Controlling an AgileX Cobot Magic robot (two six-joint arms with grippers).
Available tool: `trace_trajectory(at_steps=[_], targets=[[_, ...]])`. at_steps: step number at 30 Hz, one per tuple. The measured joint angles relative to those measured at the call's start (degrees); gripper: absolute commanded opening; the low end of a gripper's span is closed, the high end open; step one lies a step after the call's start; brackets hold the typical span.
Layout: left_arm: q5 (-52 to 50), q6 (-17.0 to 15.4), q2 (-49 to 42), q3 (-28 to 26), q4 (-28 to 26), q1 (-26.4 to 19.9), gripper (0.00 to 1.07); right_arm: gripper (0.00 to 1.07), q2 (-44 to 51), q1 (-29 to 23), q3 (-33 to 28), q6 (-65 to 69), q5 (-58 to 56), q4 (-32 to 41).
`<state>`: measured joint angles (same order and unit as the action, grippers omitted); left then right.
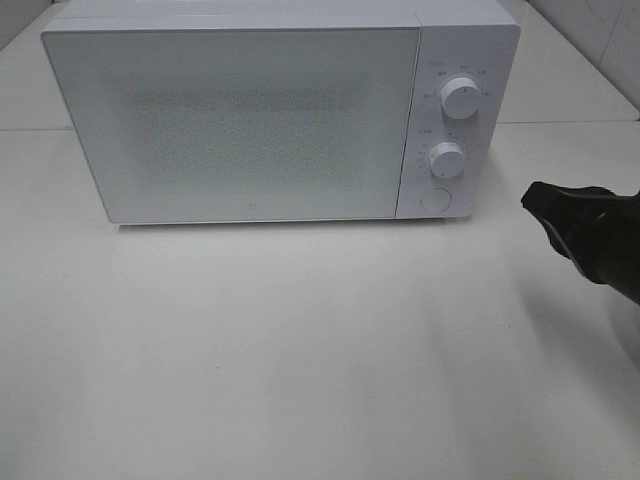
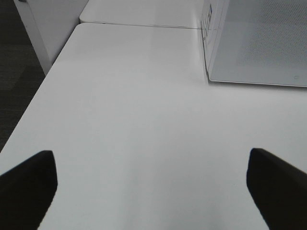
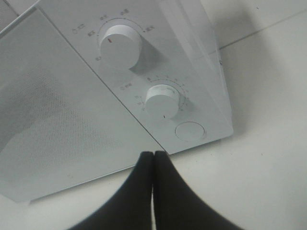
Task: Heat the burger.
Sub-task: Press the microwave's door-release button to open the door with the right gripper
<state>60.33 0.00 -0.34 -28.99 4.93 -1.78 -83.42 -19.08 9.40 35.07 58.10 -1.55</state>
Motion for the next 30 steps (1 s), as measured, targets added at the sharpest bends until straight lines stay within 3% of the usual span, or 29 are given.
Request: trace_trajectory(at_steps=[2,7,19,21,30], targets=[[0.0,0.0,0.0,0.0,0.0,0.0,1.06,0.00,0.0,-2.6,0.0,4.0,-1.7,7.4],[0.0,0.0,0.0,0.0,0.0,0.0,1.06,0.00,0.0,-3.8,0.0,9.0,-3.0,11.1],[0.0,0.0,0.0,0.0,0.0,0.0,1.06,0.00,-4.2,-4.4,4.8,23.5,-8.1,9.9],[0.0,0.0,0.0,0.0,0.0,0.0,1.06,0.00,-9.7,-6.6,6.1,32.0,-5.8,9.9],[0.0,0.0,0.0,0.0,0.0,0.0,1.06,0.00,-17.9,-9.1,11.7,38.2,-3.6,10.8]])
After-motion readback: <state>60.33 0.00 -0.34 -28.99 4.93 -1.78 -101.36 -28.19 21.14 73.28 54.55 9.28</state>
